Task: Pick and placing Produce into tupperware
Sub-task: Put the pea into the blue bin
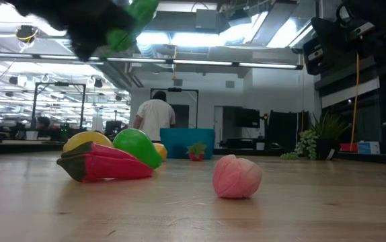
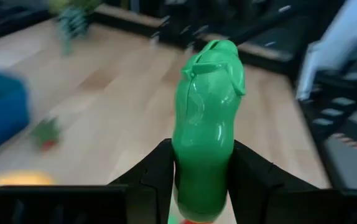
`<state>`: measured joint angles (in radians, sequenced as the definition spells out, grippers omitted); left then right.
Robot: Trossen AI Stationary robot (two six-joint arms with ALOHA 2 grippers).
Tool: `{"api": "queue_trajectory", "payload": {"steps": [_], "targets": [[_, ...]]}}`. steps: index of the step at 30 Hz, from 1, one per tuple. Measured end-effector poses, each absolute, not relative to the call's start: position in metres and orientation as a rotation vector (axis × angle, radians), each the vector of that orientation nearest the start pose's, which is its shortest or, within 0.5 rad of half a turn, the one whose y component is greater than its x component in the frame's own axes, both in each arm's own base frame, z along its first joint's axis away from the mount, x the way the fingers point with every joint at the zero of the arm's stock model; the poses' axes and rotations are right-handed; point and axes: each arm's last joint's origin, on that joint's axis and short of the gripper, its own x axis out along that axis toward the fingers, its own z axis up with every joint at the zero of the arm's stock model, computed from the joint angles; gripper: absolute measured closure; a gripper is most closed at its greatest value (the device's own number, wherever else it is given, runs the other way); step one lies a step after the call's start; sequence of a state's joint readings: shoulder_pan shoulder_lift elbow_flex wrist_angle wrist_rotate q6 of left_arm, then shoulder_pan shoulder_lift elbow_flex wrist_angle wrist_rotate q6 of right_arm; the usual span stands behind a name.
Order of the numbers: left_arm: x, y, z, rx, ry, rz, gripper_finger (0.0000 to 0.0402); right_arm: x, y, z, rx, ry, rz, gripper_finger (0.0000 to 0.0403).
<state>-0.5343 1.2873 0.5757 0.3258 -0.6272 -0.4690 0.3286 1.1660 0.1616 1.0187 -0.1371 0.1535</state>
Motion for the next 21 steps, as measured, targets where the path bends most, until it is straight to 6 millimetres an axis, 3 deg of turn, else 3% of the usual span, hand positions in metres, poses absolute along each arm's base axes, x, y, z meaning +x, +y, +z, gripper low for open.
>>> {"api": "queue_trajectory", "payload": {"steps": [5, 21], "targets": [[0.237, -0.095, 0.206, -0.235, 0.244, 0.066, 0.0289, 0.183, 0.067, 0.173, 0.153, 0.022, 0.466, 0.0226], [0.257, -0.020, 0.204, -0.152, 0.263, -0.011, 0.0289, 0.183, 0.067, 0.172, 0.092, 0.013, 0.466, 0.0226]]}}
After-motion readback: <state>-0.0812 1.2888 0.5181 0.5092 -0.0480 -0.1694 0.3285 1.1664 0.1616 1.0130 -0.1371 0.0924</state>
